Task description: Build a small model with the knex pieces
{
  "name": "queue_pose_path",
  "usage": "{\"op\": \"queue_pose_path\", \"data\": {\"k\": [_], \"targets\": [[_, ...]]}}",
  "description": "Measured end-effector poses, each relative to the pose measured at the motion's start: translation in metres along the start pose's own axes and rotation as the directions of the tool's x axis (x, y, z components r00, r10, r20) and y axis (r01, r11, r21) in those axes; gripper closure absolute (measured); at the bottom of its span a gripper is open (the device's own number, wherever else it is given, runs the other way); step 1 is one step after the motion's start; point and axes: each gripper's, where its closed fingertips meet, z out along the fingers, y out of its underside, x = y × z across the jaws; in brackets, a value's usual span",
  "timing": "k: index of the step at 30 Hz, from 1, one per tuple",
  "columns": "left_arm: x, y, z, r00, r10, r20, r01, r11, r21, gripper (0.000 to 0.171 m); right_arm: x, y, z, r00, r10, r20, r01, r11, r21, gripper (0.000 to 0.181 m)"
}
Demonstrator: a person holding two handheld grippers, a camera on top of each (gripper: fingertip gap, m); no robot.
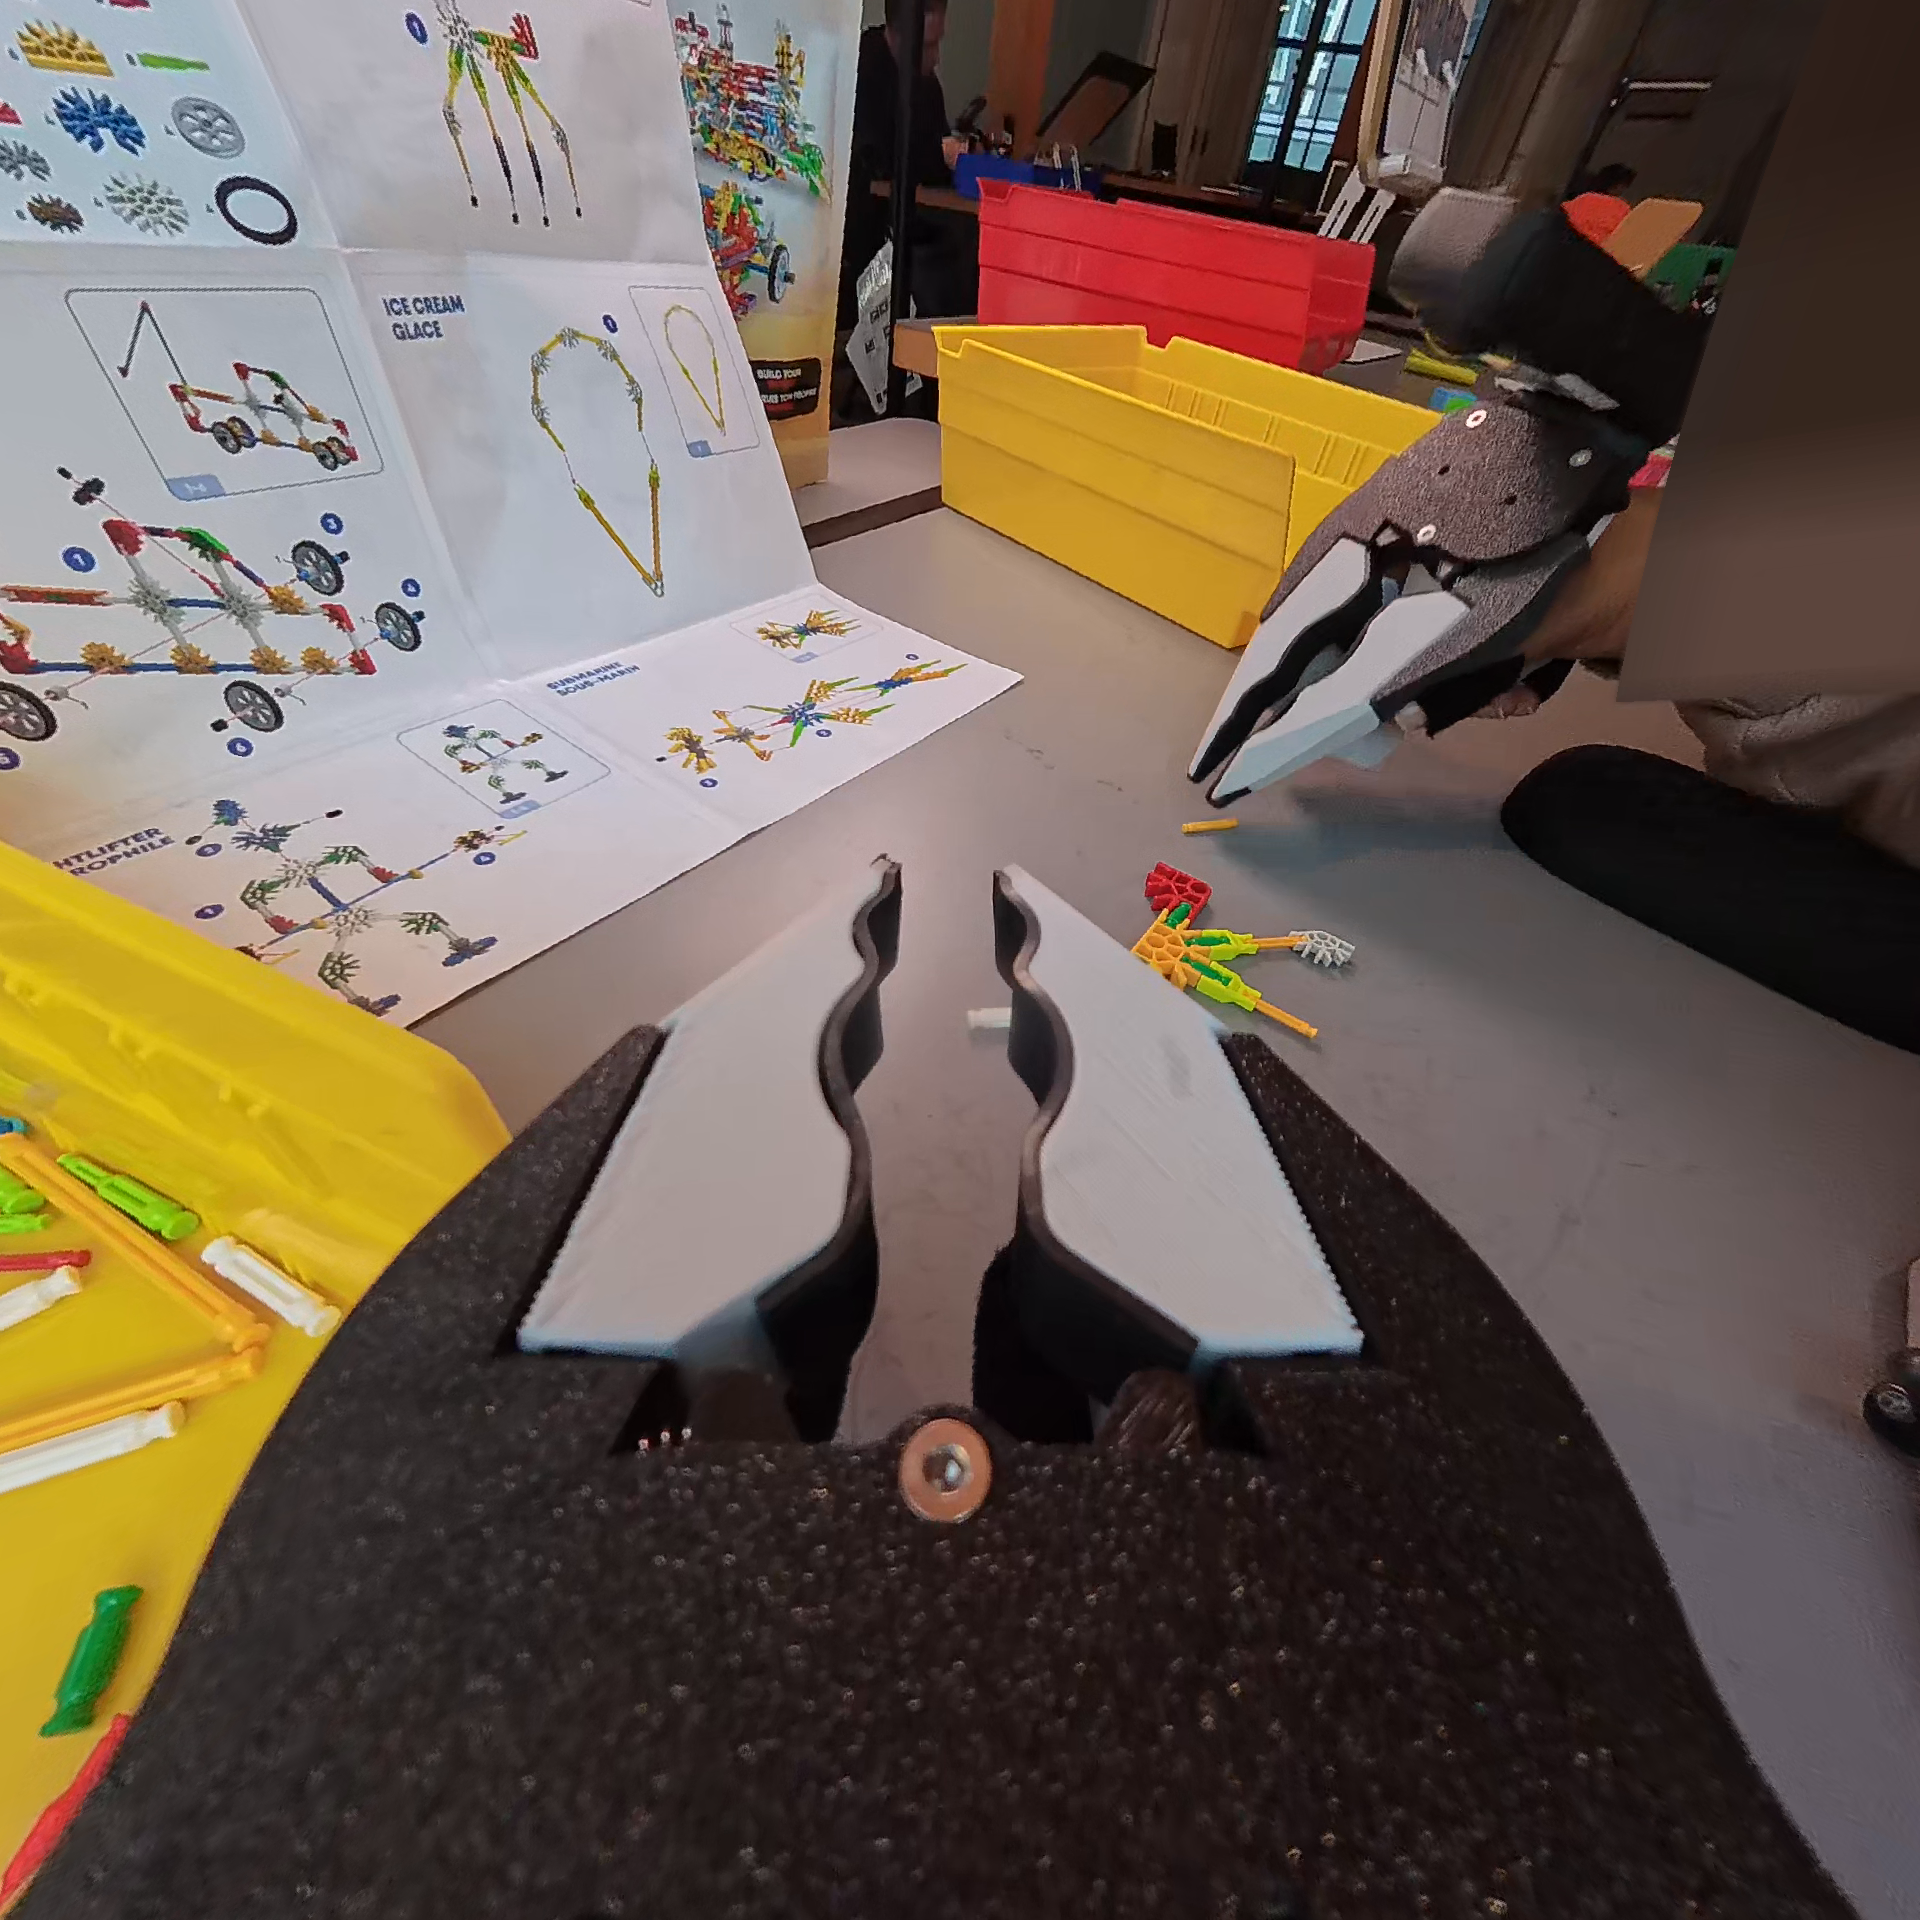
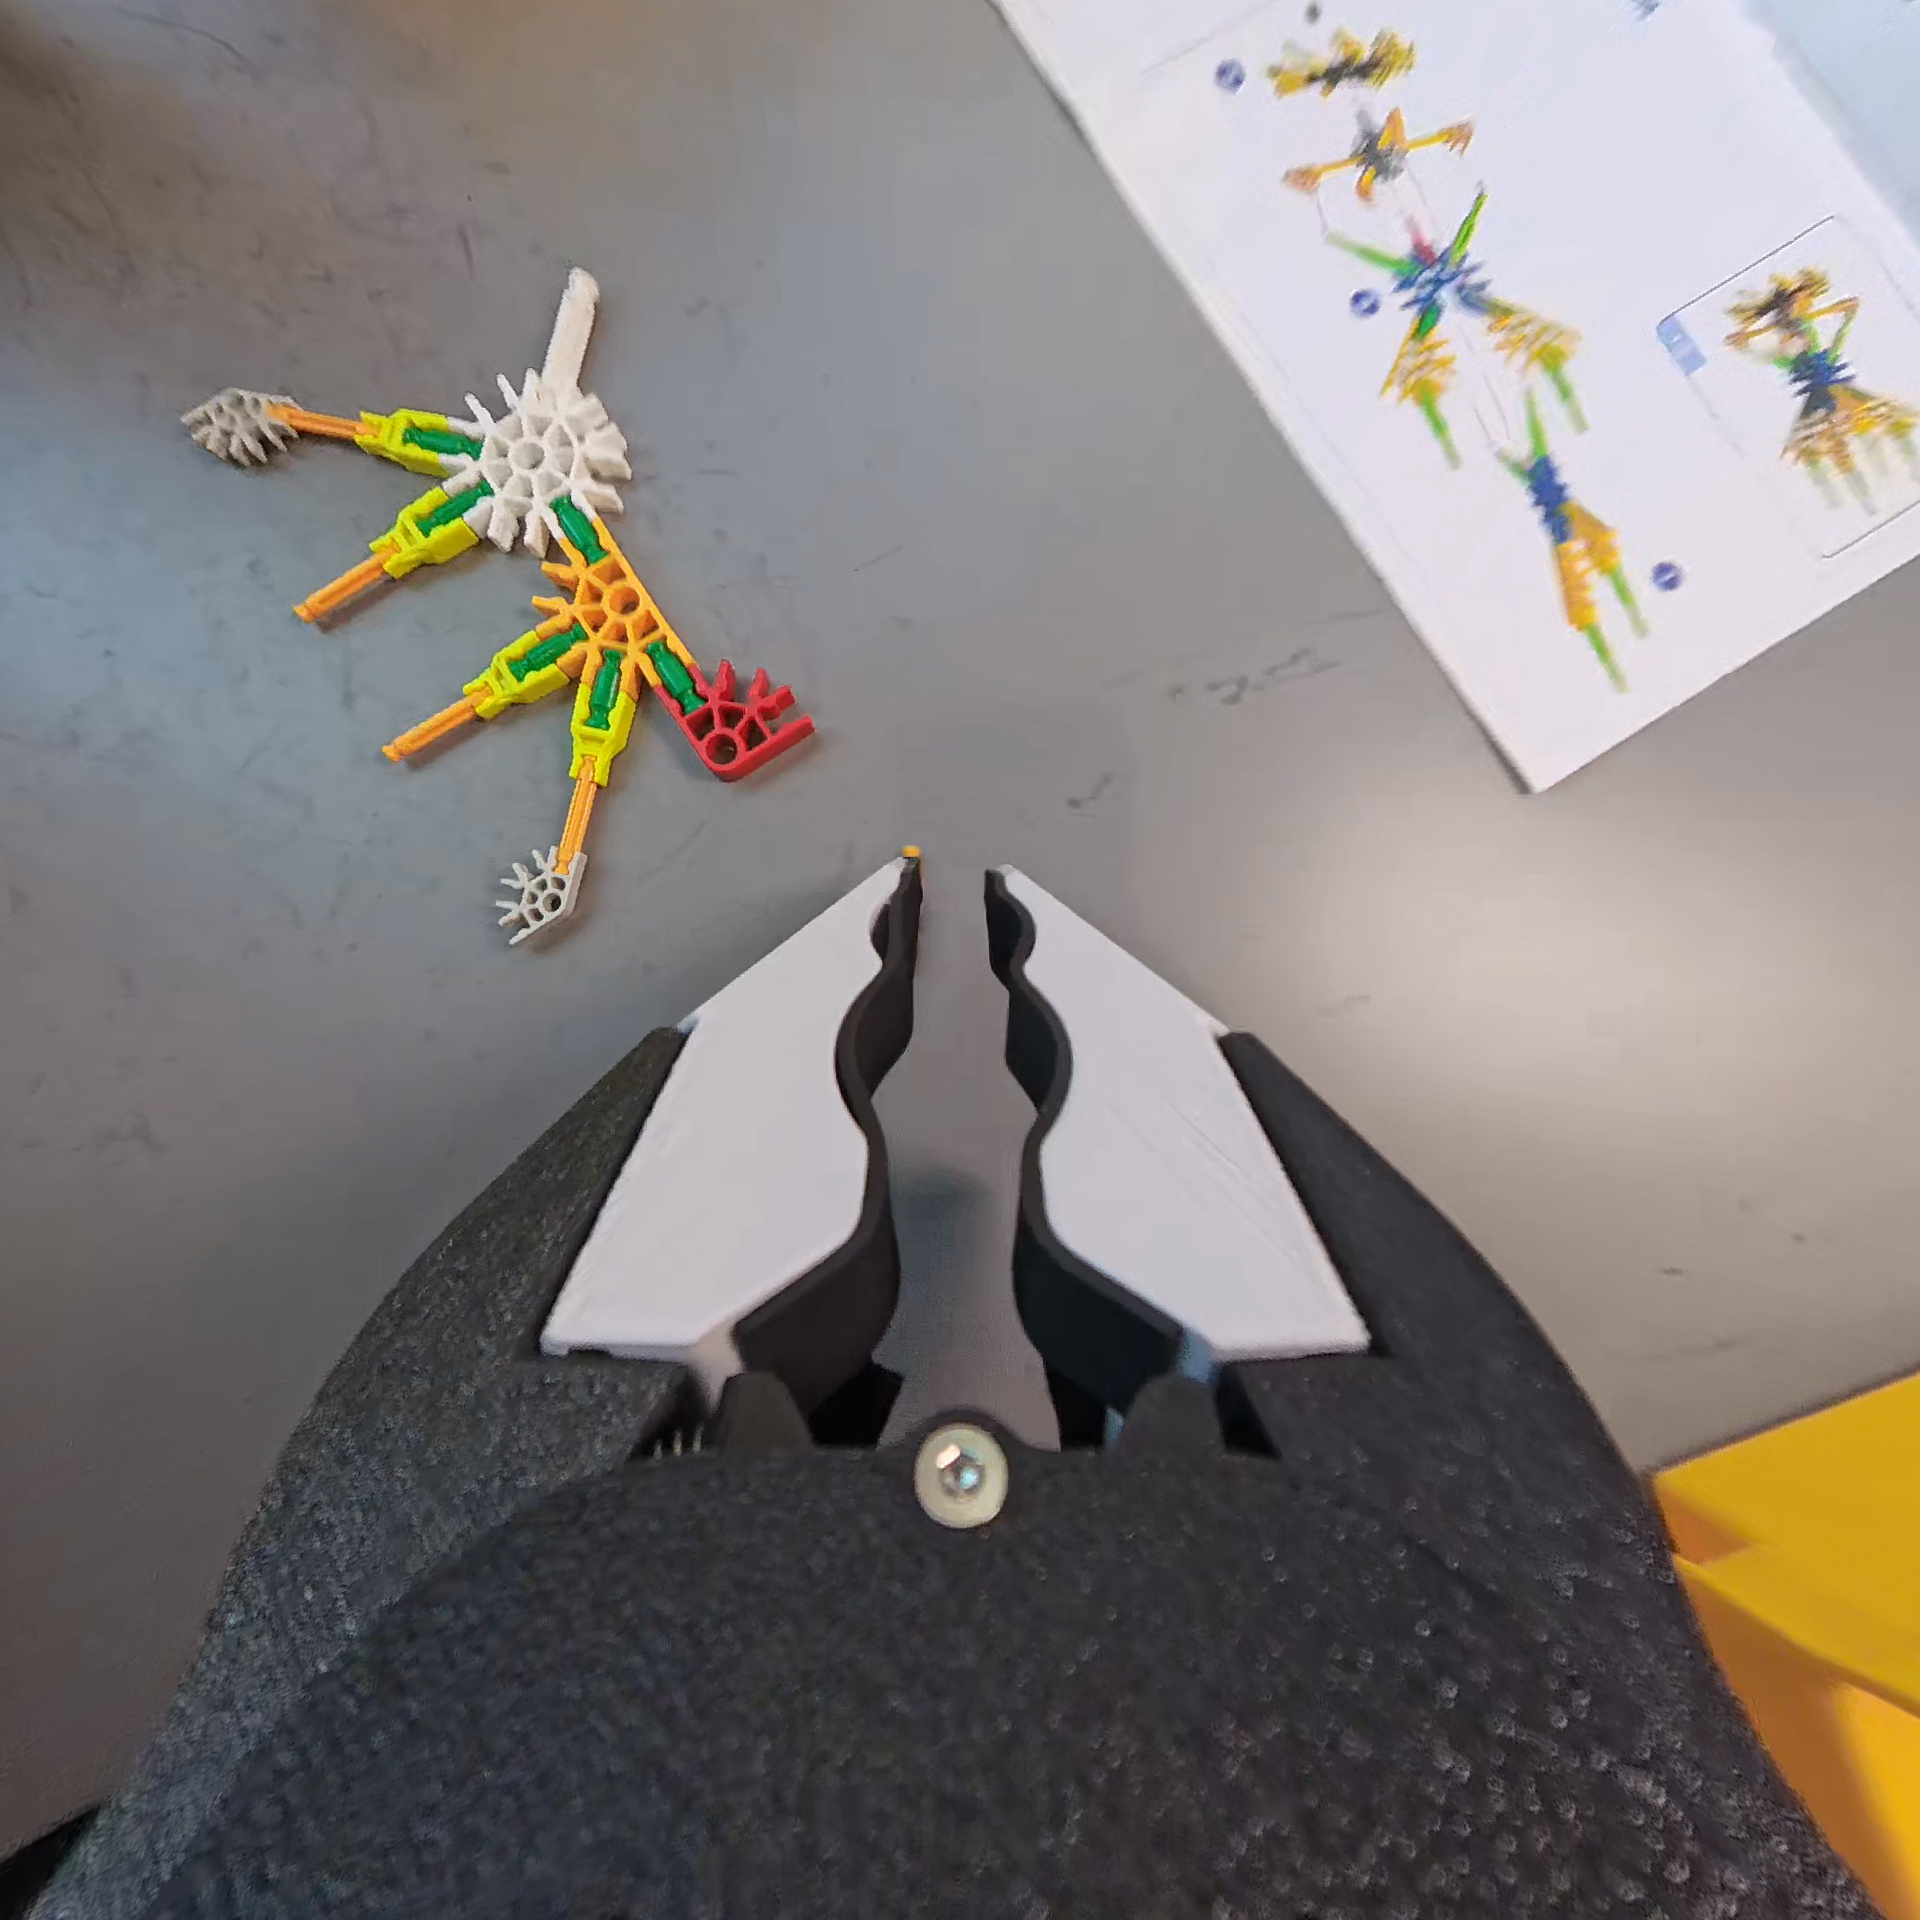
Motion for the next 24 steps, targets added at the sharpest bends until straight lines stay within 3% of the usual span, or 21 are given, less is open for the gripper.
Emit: {"op": "queue_pose_path", "data": {"k": [2,6,9,12,15,19,24], "targets": [[0.0,0.0,0.0,1.0,-0.002,0.001,0.002,1.0,0.0,0.154,0.024,-0.022,-0.03,0.998,0.014,-0.061,-0.008,0.995,0.099,0.168],[0.0,0.001,0.001,1.0,-0.005,-0.002,0.005,1.0,-0.003,0.153,0.123,-0.057,-0.129,0.943,0.151,-0.297,-0.061,0.955,0.291,0.168],[0.001,0.001,0.002,1.0,-0.003,-0.006,0.003,1.0,-0.006,0.153,0.215,-0.031,-0.173,0.853,0.237,-0.465,-0.148,0.964,0.22,0.168],[0.003,0.003,0.003,1.0,0.003,-0.01,-0.003,1.0,-0.013,0.153,0.284,0.018,-0.165,0.8,0.347,-0.49,-0.337,0.935,0.114,0.168],[0.002,0.003,0.002,1.0,0.017,0.002,-0.017,1.0,-0.016,0.153,0.326,0.068,-0.137,0.745,0.443,-0.498,-0.49,0.871,0.042,0.17],[-0.004,0.003,0.0,0.999,0.017,0.028,-0.017,1.0,-0.015,0.153,0.352,0.109,-0.106,0.674,0.552,-0.492,-0.622,0.782,0.026,0.174],[-0.01,0.006,0.0,0.999,-0.01,0.032,0.011,1.0,-0.021,0.153,0.358,0.122,-0.092,0.637,0.607,-0.475,-0.68,0.733,0.025,0.177]]}}
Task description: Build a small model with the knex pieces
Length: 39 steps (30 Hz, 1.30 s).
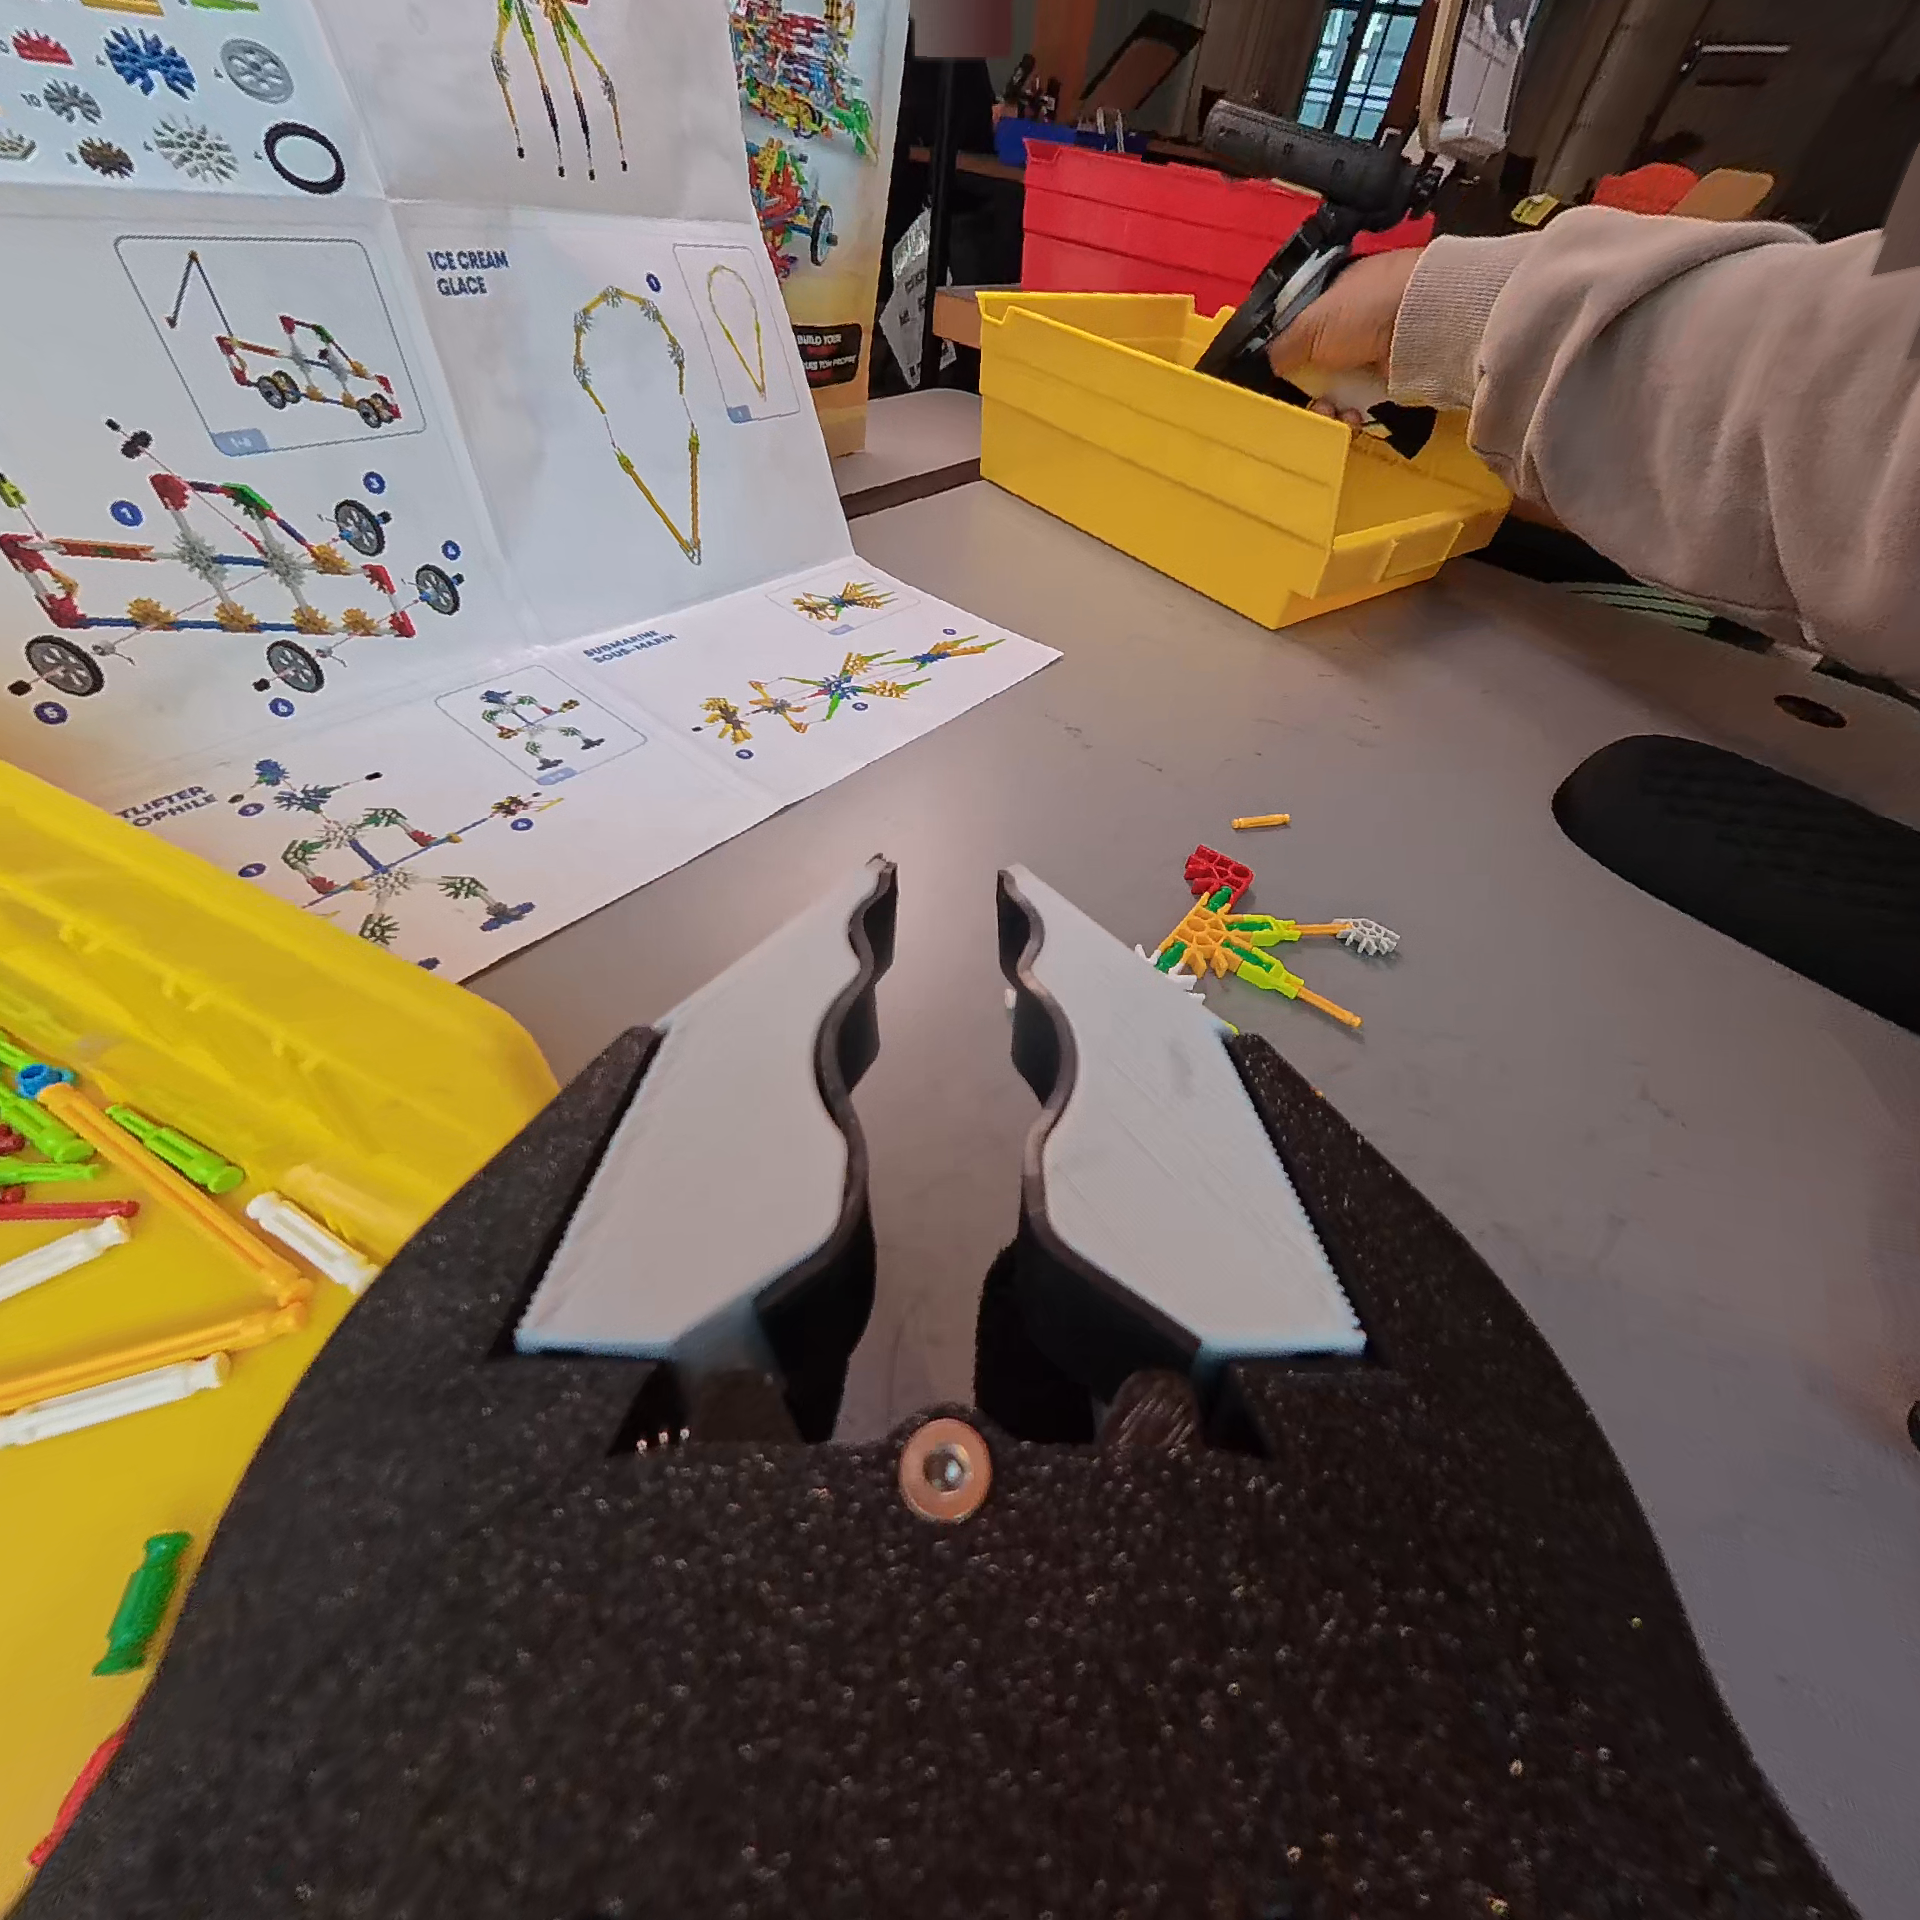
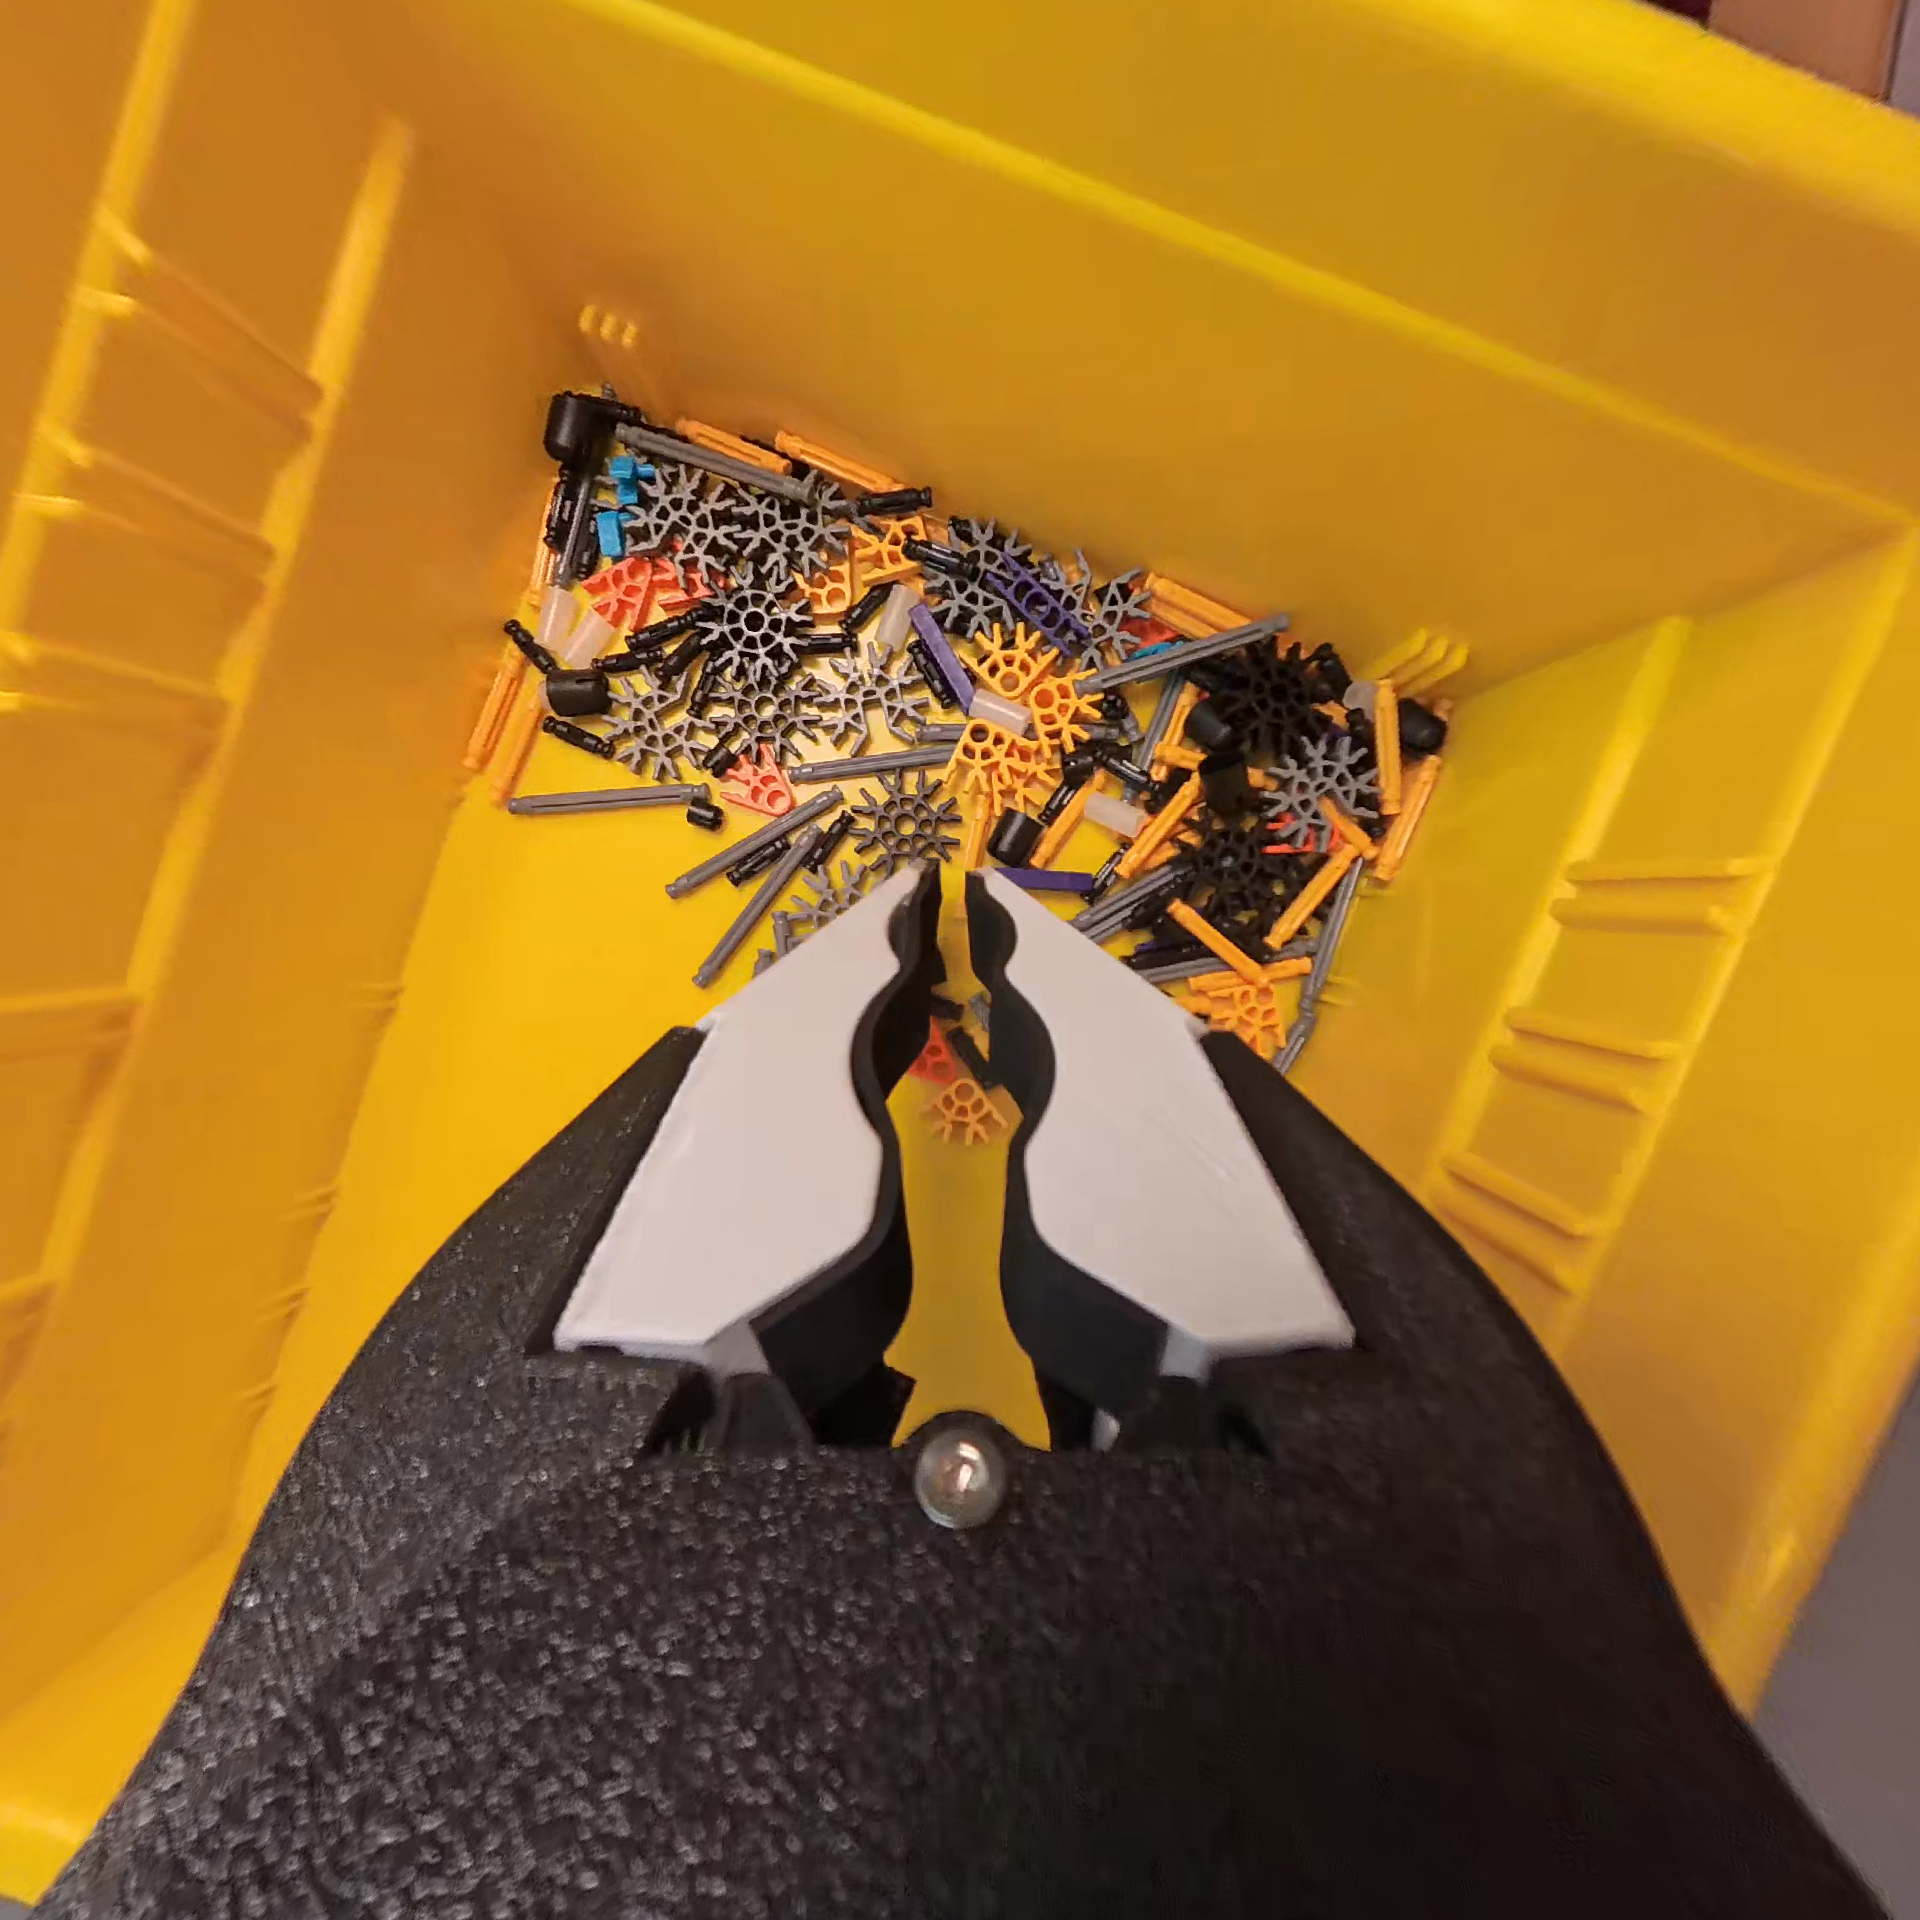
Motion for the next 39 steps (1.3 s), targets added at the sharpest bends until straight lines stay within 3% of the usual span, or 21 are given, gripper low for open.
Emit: {"op": "queue_pose_path", "data": {"k": [13,17,20,22,24,27,31,35,39], "targets": [[0.0,0.003,0.002,1.0,-0.013,-0.01,0.013,1.0,-0.01,0.152,0.003,0.007,0.011,0.999,0.036,0.0,-0.036,0.999,-0.011,0.179],[-0.001,0.001,0.001,1.0,-0.022,-0.004,0.022,1.0,-0.007,0.151,0.005,0.008,0.006,1.0,-0.011,-0.021,0.011,1.0,-0.002,0.18],[-0.001,0.0,0.0,1.0,-0.011,0.003,0.011,1.0,-0.006,0.15,-0.018,-0.015,-0.028,0.998,-0.067,0.007,0.065,0.985,0.16,0.18],[-0.001,0.0,-0.001,1.0,-0.004,0.009,0.004,1.0,-0.007,0.149,-0.064,-0.034,-0.076,0.981,-0.178,0.071,0.143,0.926,0.35,0.18],[-0.001,0.002,0.001,1.0,-0.008,0.002,0.008,1.0,-0.02,0.147,-0.123,-0.033,-0.126,0.938,-0.333,0.095,0.252,0.844,0.473,0.179],[0.005,0.01,0.006,0.999,-0.015,-0.029,0.013,0.998,-0.065,0.141,-0.219,0.011,-0.173,0.826,-0.53,0.193,0.36,0.759,0.543,0.18],[0.018,0.022,0.011,0.997,0.03,-0.074,-0.04,0.989,-0.14,0.139,-0.317,0.11,-0.165,0.661,-0.673,0.33,0.502,0.725,0.472,0.18],[0.035,0.039,0.015,0.988,0.082,-0.133,-0.112,0.967,-0.23,0.138,-0.363,0.18,-0.137,0.623,-0.634,0.458,0.51,0.773,0.377,0.18],[0.055,0.061,0.015,0.972,0.087,-0.218,-0.159,0.927,-0.339,0.138,-0.376,0.213,-0.124,0.65,-0.588,0.482,0.494,0.809,0.319,0.18]]}}
